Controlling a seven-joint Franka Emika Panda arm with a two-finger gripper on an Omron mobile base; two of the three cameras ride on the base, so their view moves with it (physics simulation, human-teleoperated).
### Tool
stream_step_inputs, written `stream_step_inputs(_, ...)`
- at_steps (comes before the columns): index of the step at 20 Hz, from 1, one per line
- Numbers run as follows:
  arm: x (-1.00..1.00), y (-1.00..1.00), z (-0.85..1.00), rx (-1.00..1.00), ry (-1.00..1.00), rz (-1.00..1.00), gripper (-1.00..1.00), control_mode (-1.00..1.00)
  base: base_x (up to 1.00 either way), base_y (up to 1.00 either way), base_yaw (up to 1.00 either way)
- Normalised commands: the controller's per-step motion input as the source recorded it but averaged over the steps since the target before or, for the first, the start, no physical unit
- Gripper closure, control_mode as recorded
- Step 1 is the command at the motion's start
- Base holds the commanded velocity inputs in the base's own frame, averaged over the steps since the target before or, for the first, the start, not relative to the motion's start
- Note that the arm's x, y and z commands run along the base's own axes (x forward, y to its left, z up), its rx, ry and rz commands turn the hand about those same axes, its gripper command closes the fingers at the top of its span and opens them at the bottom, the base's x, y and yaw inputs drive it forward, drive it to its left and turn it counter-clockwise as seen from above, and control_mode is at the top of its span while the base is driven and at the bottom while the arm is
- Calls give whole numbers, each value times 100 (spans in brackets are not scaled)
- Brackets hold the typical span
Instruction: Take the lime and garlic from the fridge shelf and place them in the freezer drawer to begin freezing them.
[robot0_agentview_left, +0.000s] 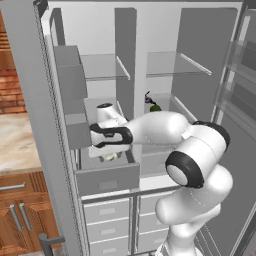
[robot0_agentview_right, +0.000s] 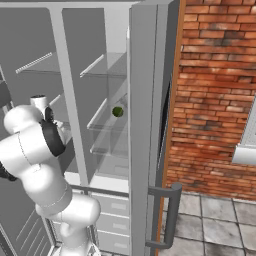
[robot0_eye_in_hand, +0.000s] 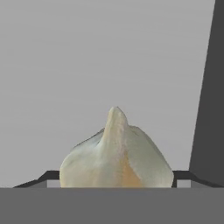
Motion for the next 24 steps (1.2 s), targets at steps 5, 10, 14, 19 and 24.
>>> stream_step_inputs(5, -9, 12, -33, -2, -2, 0, 100, -100, 0, 0, 0)
stream_step_inputs(10, -42, 10, -41, 0, 0, 1, 100, -100, 0, 0, 0)
stream_step_inputs(14, -62, 2, -37, 0, 1, 3, 100, -100, 0, 0, 0)
stream_step_inputs(19, -35, 1, -14, 0, 1, 0, -100, -100, 0, 0, 0)
stream_step_inputs(24, 0, 0, 7, 0, -2, 0, -100, -100, 0, 0, 0)
